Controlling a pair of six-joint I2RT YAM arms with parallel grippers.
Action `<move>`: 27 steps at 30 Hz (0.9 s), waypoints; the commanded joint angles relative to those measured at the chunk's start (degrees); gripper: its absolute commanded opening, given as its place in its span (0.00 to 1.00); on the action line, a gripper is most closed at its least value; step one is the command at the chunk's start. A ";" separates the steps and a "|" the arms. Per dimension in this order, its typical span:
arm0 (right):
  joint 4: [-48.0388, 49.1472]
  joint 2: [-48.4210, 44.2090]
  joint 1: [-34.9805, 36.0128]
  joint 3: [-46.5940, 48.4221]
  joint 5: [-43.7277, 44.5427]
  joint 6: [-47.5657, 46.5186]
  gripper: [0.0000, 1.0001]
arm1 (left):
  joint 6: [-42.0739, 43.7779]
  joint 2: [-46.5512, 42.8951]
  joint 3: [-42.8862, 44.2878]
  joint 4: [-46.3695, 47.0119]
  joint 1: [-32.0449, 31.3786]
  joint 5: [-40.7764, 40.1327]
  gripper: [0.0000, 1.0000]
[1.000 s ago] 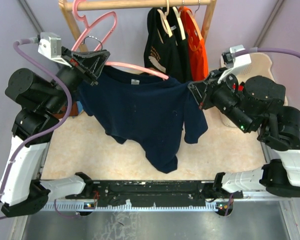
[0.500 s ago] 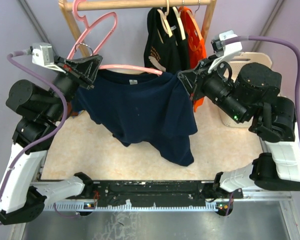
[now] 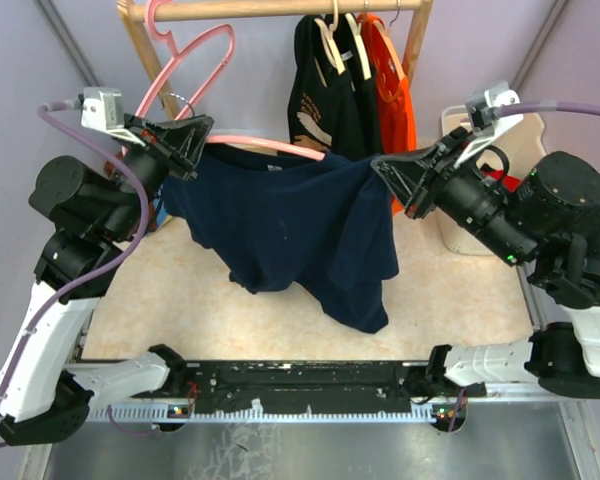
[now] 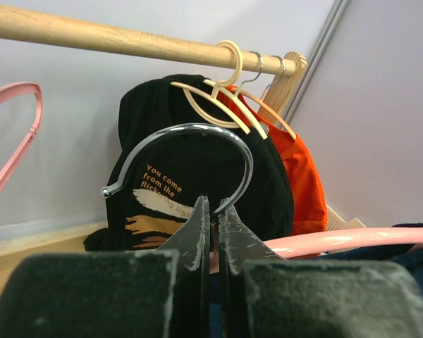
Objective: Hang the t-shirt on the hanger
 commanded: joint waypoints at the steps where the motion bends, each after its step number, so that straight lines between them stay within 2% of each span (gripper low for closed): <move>1: 10.93 -3.60 0.29 -1.62 -3.72 -0.16 0.00 | 2.93 0.31 -0.80 -2.12 0.11 -0.19 0.00; 16: 13.78 -7.58 0.36 -6.11 -8.24 0.21 0.00 | 4.10 1.53 -2.08 -6.08 0.11 1.22 0.00; 27: 18.43 -10.67 0.29 -11.93 -20.51 1.36 0.00 | 5.06 2.52 -2.36 -9.38 0.11 -1.37 0.00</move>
